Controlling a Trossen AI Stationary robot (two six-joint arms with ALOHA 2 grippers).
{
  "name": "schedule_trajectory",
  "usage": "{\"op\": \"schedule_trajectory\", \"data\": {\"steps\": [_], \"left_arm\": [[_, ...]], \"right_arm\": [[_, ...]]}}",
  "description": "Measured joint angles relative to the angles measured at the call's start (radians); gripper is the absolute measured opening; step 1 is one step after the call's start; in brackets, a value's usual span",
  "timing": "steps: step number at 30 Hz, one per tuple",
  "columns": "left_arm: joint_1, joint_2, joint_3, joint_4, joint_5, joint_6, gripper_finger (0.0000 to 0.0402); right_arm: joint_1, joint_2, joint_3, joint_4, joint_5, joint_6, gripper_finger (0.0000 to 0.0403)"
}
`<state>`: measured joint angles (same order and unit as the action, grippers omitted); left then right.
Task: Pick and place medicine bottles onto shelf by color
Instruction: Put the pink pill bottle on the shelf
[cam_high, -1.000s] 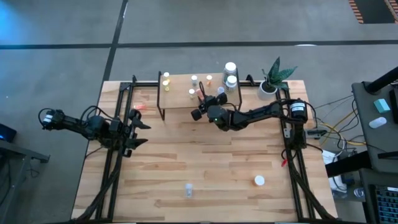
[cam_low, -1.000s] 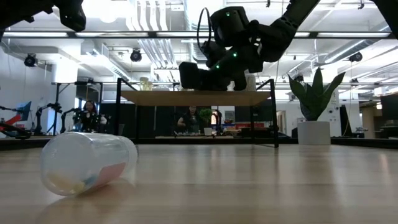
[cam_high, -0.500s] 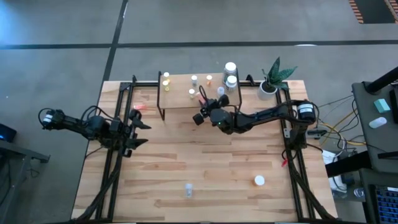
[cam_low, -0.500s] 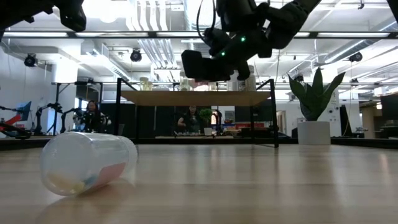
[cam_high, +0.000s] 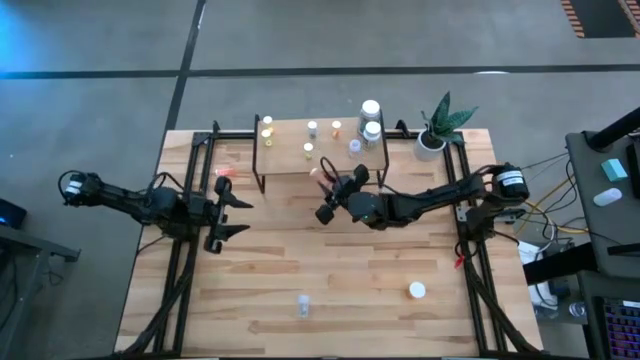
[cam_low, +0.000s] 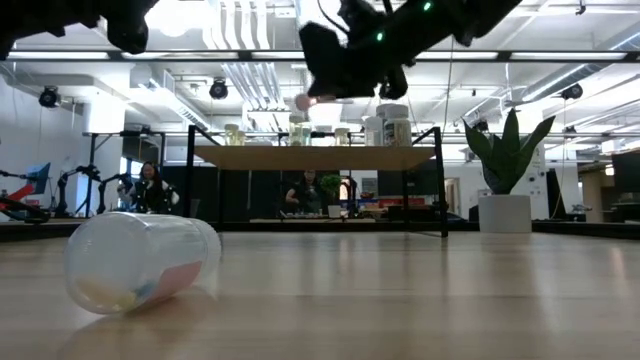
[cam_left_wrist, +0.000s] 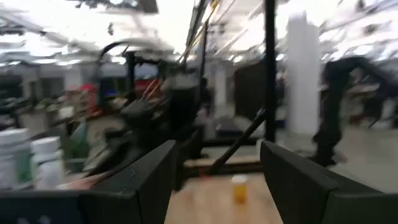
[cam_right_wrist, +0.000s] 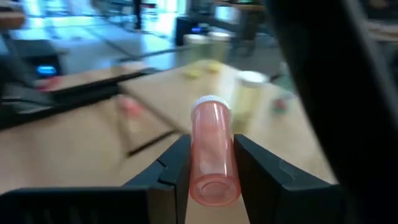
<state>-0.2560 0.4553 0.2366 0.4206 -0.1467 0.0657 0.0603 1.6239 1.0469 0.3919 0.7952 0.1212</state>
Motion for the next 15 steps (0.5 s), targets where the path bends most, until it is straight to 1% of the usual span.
{"op": "schedule_trajectory", "data": {"steps": [4, 9, 11, 15], "left_arm": [[0.011, 0.072, 0.054, -0.096, -0.055, 0.05, 0.0217], [0.039, 0.169, 0.124, -0.172, -0.054, 0.056, 0.0217], [0.05, 0.21, 0.15, -0.195, -0.042, 0.068, 0.0217], [0.066, 0.302, 0.183, -0.203, 0.0, 0.084, 0.0219]], "right_arm": [[0.033, -0.031, -0.007, 0.003, -0.114, 0.026, 0.0099], [0.071, -0.039, -0.008, 0.013, -0.234, 0.052, 0.0105], [0.086, -0.039, -0.008, 0.015, -0.261, 0.063, 0.0105], [0.118, -0.039, -0.008, 0.02, -0.267, 0.065, 0.0103]]}}
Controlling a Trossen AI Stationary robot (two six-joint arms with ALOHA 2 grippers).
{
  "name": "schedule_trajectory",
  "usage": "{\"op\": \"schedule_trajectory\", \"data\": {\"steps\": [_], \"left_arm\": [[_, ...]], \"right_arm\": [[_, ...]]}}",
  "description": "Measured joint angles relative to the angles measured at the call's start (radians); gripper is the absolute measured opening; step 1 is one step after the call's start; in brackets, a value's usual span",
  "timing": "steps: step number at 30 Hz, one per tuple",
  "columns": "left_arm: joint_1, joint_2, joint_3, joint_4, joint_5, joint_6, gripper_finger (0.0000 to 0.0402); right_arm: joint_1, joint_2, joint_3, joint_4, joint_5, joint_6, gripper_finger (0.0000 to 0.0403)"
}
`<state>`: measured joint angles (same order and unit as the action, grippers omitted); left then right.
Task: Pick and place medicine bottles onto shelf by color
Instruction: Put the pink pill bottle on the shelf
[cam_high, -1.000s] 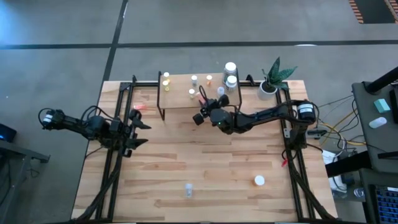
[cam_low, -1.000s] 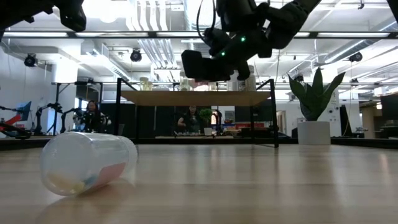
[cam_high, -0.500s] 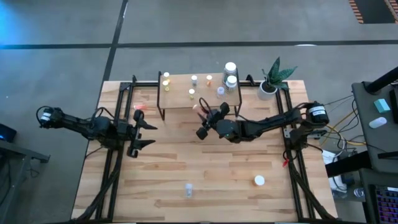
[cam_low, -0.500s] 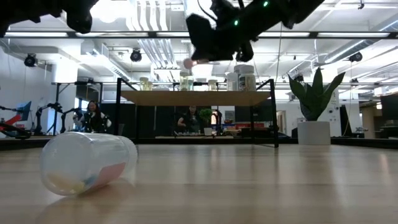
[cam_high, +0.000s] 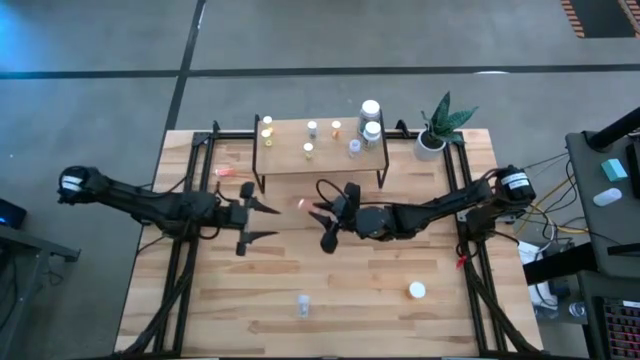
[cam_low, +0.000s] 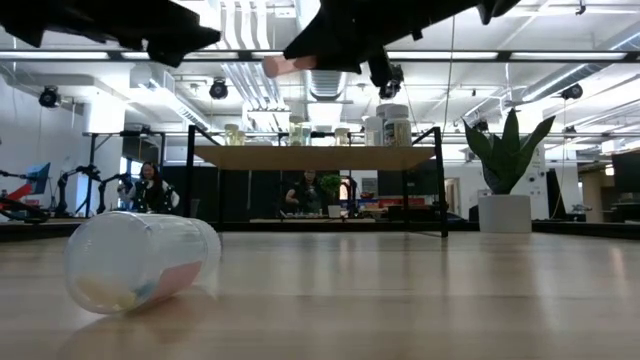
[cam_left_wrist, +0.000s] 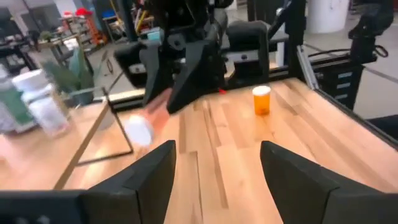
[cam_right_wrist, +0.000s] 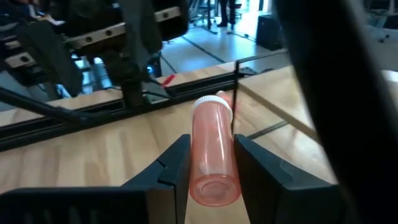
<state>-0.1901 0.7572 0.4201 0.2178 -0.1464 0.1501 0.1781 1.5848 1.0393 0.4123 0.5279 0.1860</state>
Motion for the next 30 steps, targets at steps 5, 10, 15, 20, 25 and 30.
{"op": "schedule_trajectory", "data": {"steps": [5, 10, 15, 20, 25, 30], "left_arm": [[0.024, 0.108, 0.039, 0.028, 0.005, 0.014, 0.0248], [0.046, 0.169, 0.071, 0.078, 0.006, 0.024, 0.029], [0.058, 0.214, 0.091, 0.11, 0.029, 0.024, 0.0308], [0.058, 0.268, 0.106, 0.123, 0.093, 0.038, 0.0308], [0.058, 0.319, 0.108, 0.199, 0.137, 0.048, 0.0296], [0.058, 0.346, 0.112, 0.247, 0.165, 0.056, 0.0274]], "right_arm": [[0.038, 0.0, 0.0, 0.044, -0.032, -0.003, 0.0103], [0.061, 0.0, 0.0, 0.043, -0.037, -0.003, 0.0105], [0.083, 0.0, 0.0, 0.05, -0.039, -0.003, 0.0101], [0.097, 0.0, 0.0, 0.08, -0.051, -0.003, 0.0105], [0.099, 0.001, 0.0, 0.095, -0.067, -0.002, 0.0103], [0.1, 0.002, 0.0, 0.094, -0.067, -0.002, 0.0103]]}}
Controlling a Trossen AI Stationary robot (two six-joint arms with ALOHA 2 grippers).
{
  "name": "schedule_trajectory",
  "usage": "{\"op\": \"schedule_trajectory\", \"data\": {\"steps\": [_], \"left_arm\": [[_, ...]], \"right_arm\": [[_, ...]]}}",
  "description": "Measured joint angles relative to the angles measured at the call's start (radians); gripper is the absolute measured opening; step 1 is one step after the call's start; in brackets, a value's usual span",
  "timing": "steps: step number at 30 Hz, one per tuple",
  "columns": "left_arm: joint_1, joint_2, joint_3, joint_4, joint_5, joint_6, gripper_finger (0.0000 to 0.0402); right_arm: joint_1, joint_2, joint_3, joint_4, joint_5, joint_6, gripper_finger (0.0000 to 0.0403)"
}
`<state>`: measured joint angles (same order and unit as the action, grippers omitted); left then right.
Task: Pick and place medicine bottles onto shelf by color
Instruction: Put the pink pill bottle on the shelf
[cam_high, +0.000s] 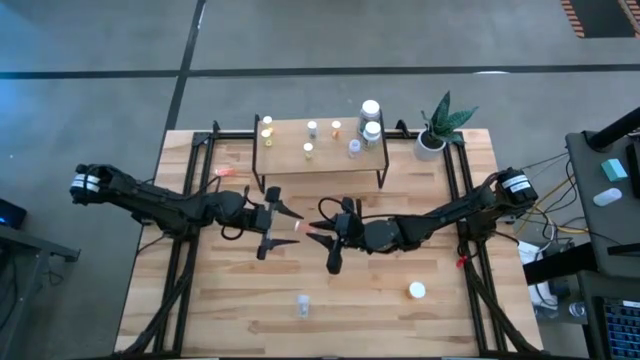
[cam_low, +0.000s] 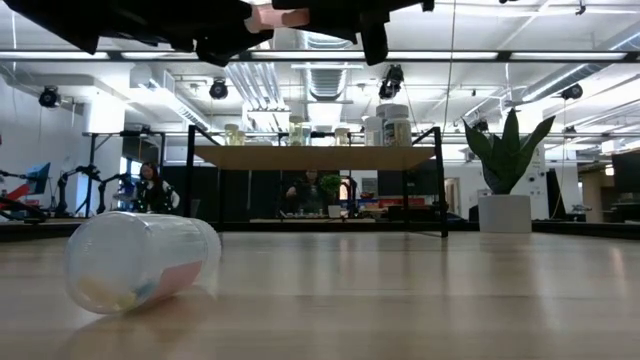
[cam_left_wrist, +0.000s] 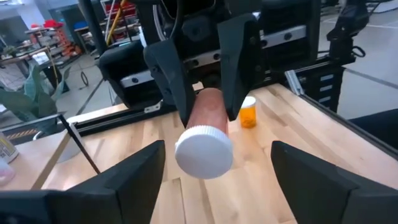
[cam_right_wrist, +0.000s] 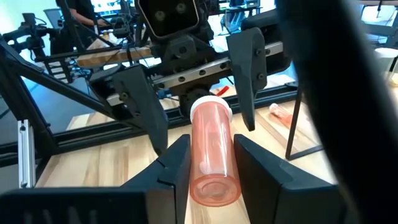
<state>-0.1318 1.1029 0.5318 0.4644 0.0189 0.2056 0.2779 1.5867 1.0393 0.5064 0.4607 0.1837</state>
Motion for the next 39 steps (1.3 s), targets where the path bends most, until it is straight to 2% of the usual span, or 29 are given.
{"op": "schedule_trajectory", "data": {"steps": [6, 20, 31, 39], "left_arm": [[0.0, 0.001, 0.002, 0.003, 0.0, 0.011, 0.0231], [0.0, -0.004, 0.002, 0.003, -0.002, 0.011, 0.0103], [0.0, -0.004, 0.002, 0.002, 0.0, 0.012, 0.0101], [0.001, -0.013, 0.002, -0.027, -0.005, 0.012, 0.0102]], "right_arm": [[0.002, 0.0, 0.0, 0.0, -0.001, 0.0, 0.0103], [0.002, 0.0, 0.0, 0.001, -0.009, 0.0, 0.0101], [0.002, 0.0, 0.0, 0.0, -0.024, 0.008, 0.0123], [0.008, -0.027, 0.0, -0.038, -0.032, -0.008, 0.0195]]}}
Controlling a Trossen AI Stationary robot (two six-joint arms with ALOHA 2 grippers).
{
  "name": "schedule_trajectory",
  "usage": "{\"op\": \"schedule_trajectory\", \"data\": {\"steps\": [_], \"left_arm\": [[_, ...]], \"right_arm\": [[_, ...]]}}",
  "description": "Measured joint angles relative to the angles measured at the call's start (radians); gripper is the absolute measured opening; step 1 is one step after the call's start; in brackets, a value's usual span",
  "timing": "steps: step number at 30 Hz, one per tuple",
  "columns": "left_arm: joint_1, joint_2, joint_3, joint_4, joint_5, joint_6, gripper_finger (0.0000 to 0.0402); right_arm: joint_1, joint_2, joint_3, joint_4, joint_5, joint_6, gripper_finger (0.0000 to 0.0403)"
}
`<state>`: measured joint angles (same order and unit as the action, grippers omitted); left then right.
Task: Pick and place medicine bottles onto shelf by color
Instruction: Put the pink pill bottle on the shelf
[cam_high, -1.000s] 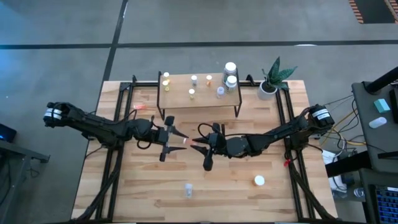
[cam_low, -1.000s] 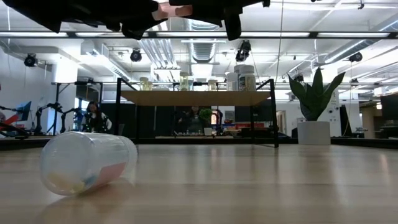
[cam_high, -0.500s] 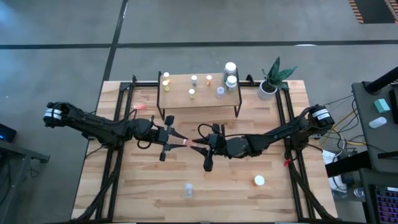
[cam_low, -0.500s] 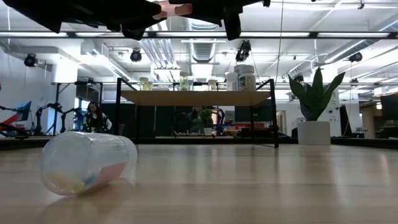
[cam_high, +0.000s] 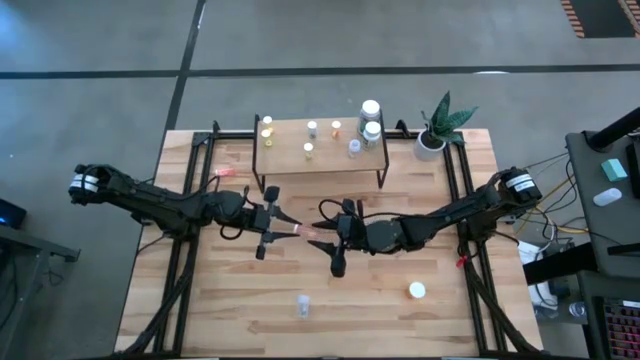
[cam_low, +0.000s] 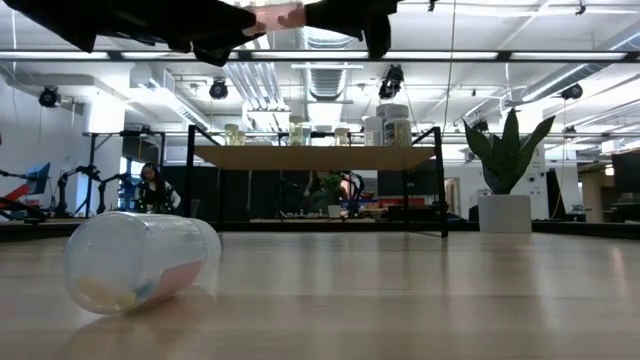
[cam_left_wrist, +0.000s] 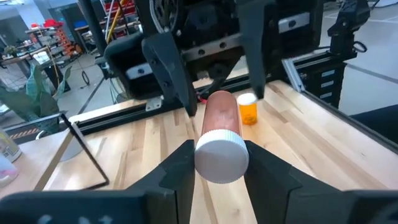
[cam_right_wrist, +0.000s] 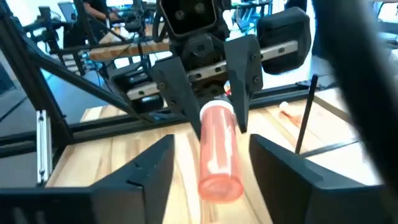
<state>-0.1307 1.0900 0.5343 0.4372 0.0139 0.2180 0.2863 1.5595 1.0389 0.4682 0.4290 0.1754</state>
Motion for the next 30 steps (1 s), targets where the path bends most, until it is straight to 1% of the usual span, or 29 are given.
{"op": "schedule_trajectory", "data": {"steps": [4, 6, 8, 11, 14, 16, 18, 23, 30], "left_arm": [[0.0, -0.034, 0.0, -0.06, -0.03, 0.0, 0.0102], [0.0, -0.06, 0.009, -0.127, -0.071, 0.0, 0.0102], [0.0, -0.09, 0.047, -0.236, -0.135, 0.0, 0.0102], [0.003, -0.126, 0.135, -0.442, -0.231, -0.001, 0.0102], [0.02, -0.13, 0.216, -0.647, -0.314, -0.013, 0.0102], [0.043, -0.12, 0.27, -0.746, -0.347, -0.026, 0.0102], [0.074, -0.11, 0.319, -0.835, -0.365, -0.032, 0.0102], [0.165, -0.059, 0.451, -1.025, -0.365, -0.055, 0.0102], [0.285, 0.072, 0.637, -1.297, -0.361, -0.051, 0.0103]], "right_arm": [[0.002, -0.04, 0.0, -0.075, 0.006, 0.014, 0.0233], [0.005, -0.07, 0.0, -0.099, 0.009, 0.016, 0.0246], [0.011, -0.1, 0.0, -0.124, 0.012, 0.016, 0.0253], [0.025, -0.146, 0.0, -0.16, 0.013, 0.015, 0.0255], [0.038, -0.178, -0.001, -0.18, 0.016, 0.015, 0.0251], [0.048, -0.188, -0.008, -0.18, 0.019, 0.014, 0.0248], [0.056, -0.189, -0.014, -0.181, 0.023, 0.015, 0.0247], [0.07, -0.184, -0.02, -0.183, 0.042, 0.015, 0.0247], [0.076, -0.184, -0.026, -0.185, 0.043, 0.024, 0.0247]]}}
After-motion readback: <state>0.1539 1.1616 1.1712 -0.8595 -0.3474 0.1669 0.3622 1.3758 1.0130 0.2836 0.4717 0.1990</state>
